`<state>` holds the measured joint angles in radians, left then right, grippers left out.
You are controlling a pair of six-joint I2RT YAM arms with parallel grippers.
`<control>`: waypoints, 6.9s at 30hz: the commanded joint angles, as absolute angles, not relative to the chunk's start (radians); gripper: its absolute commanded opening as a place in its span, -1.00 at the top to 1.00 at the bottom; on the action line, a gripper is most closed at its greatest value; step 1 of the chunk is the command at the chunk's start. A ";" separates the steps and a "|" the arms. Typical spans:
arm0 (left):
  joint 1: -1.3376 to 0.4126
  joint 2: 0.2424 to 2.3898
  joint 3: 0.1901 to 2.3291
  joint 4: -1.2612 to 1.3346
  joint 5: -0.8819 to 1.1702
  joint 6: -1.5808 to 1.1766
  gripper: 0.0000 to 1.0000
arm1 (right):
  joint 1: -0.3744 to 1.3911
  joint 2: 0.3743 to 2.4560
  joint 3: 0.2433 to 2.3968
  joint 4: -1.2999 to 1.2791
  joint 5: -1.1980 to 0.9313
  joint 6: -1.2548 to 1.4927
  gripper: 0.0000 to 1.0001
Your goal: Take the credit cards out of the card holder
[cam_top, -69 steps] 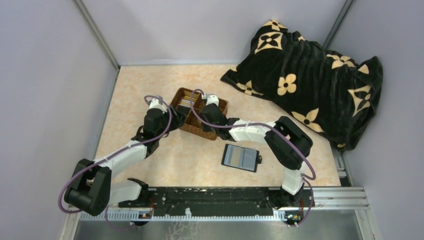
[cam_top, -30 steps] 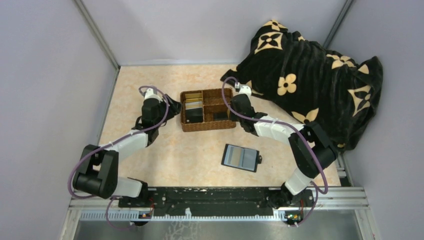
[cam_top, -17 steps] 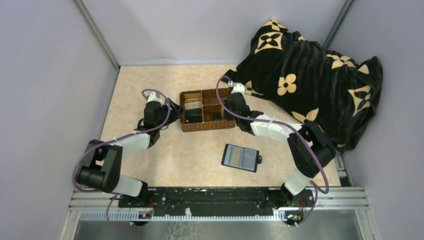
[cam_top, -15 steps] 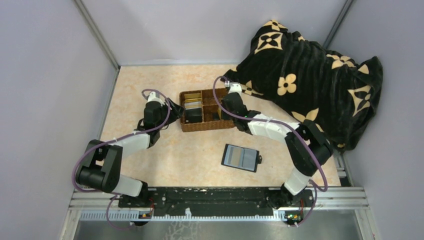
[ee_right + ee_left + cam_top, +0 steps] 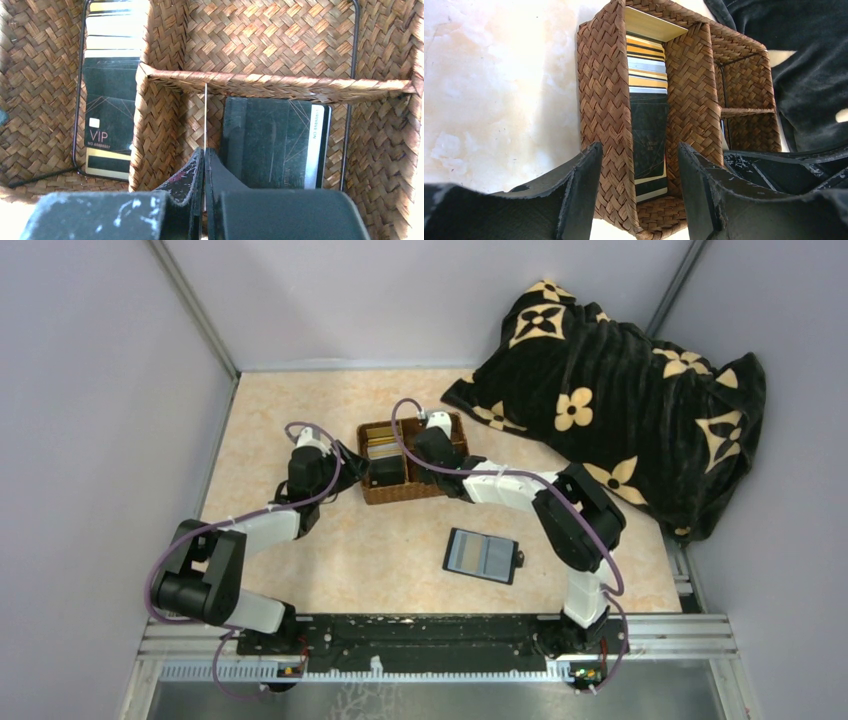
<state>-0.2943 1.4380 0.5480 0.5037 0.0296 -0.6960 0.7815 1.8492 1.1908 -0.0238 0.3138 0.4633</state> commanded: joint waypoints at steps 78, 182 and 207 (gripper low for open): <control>-0.291 1.351 0.581 0.459 0.064 -0.673 -0.20 | 0.745 1.777 1.106 0.084 0.169 0.497 1.00; -0.805 1.147 0.477 0.141 -0.287 -0.656 -0.38 | 1.164 1.447 0.676 -0.291 0.603 0.812 -0.24; -0.793 1.150 0.457 0.160 -0.286 -0.652 -0.38 | 1.166 1.519 0.695 -0.364 0.627 0.853 0.49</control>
<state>-0.8001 1.1446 0.4591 0.1287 -0.2947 -0.6613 1.1648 1.5181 0.7284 -0.3214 0.6609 0.8238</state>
